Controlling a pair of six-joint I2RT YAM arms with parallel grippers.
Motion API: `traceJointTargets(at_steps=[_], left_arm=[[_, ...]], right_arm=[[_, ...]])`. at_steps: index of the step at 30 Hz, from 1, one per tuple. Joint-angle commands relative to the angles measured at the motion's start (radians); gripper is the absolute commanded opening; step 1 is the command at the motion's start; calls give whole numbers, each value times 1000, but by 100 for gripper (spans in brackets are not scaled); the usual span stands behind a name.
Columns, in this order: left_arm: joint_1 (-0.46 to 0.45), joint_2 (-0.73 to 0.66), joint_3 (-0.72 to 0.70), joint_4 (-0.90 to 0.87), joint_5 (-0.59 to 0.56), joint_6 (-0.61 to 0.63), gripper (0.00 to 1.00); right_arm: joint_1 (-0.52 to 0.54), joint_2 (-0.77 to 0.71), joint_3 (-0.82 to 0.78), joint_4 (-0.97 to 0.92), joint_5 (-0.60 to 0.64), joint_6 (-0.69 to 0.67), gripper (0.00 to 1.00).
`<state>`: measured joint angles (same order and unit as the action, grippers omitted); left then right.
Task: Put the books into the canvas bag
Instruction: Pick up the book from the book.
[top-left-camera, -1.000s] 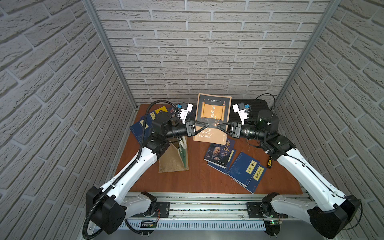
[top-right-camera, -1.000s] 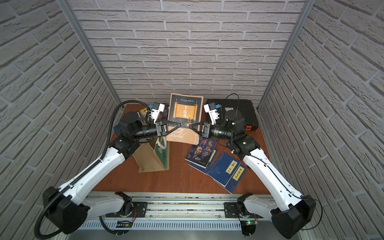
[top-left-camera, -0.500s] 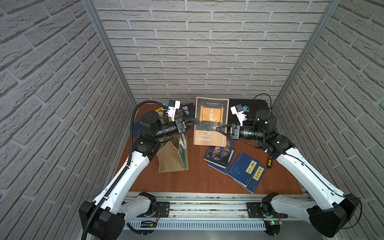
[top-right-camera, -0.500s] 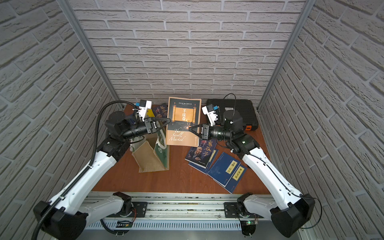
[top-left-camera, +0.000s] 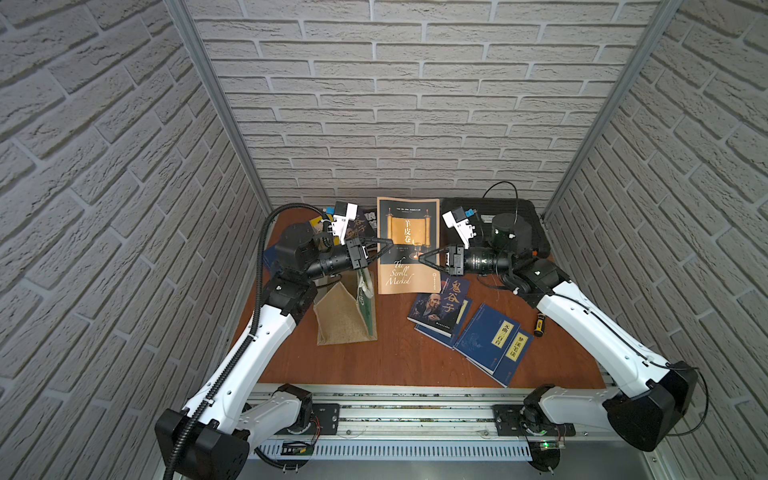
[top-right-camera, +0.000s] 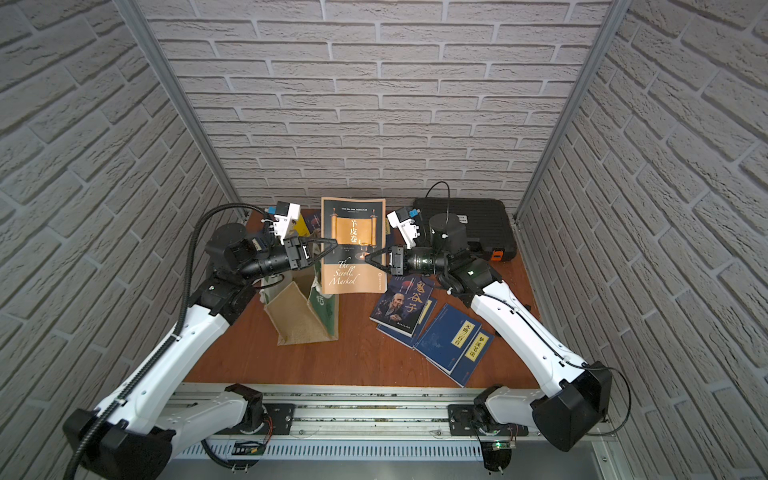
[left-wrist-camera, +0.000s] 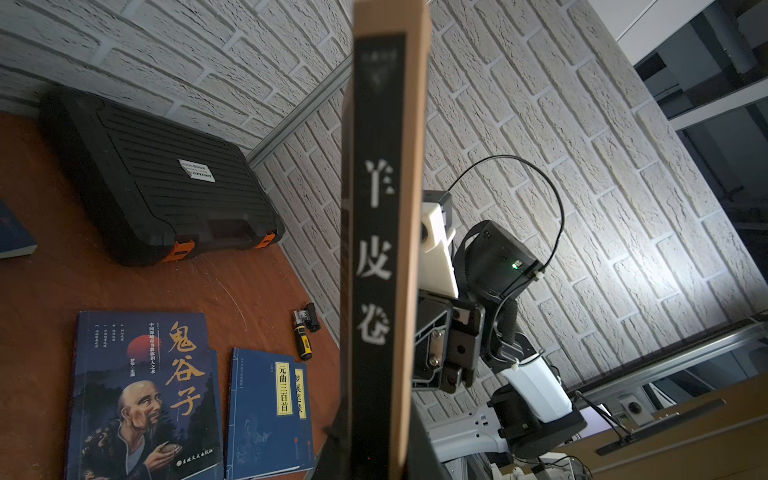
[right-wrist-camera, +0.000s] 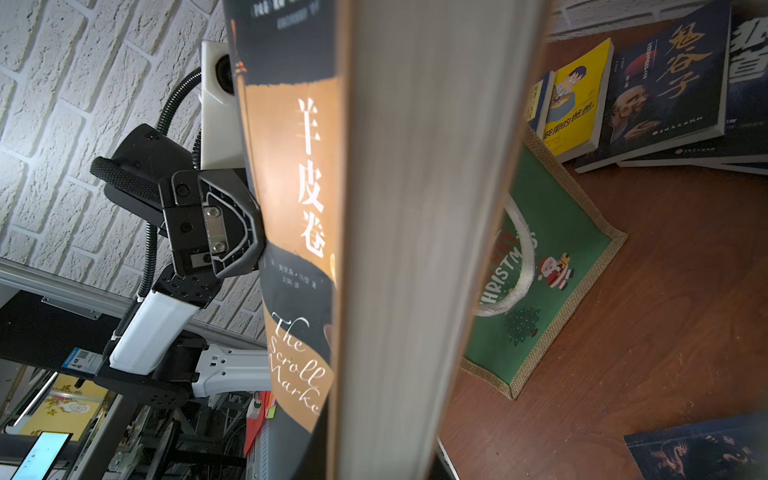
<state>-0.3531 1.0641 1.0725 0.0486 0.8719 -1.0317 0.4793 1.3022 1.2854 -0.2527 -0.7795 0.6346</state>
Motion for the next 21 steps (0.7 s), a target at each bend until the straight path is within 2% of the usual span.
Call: traceJointTargets(at_steps=[1,3,5,7,12,16,21], left_arm=[[-12,-65,54,-101,30,109,0],[0,-103,82,-220,-29,168,0],[22,-145,118,-361,-106,227,0],[46,-183,165,-514,-203,289,0],[60,-244,321,-892,-571,420,0],[60,-270,407,-1035,-758,466,0],[59,-251,512,-1127,-902,512,0]], right_arm=[[39,40,51,39,11,-22,28],[50,64,78,17,32,-32,40],[63,97,116,-20,58,-46,47],[74,132,152,-49,87,-51,50],[116,245,261,-131,199,-53,56],[155,353,366,-178,250,-53,58],[222,496,537,-291,367,-96,59]])
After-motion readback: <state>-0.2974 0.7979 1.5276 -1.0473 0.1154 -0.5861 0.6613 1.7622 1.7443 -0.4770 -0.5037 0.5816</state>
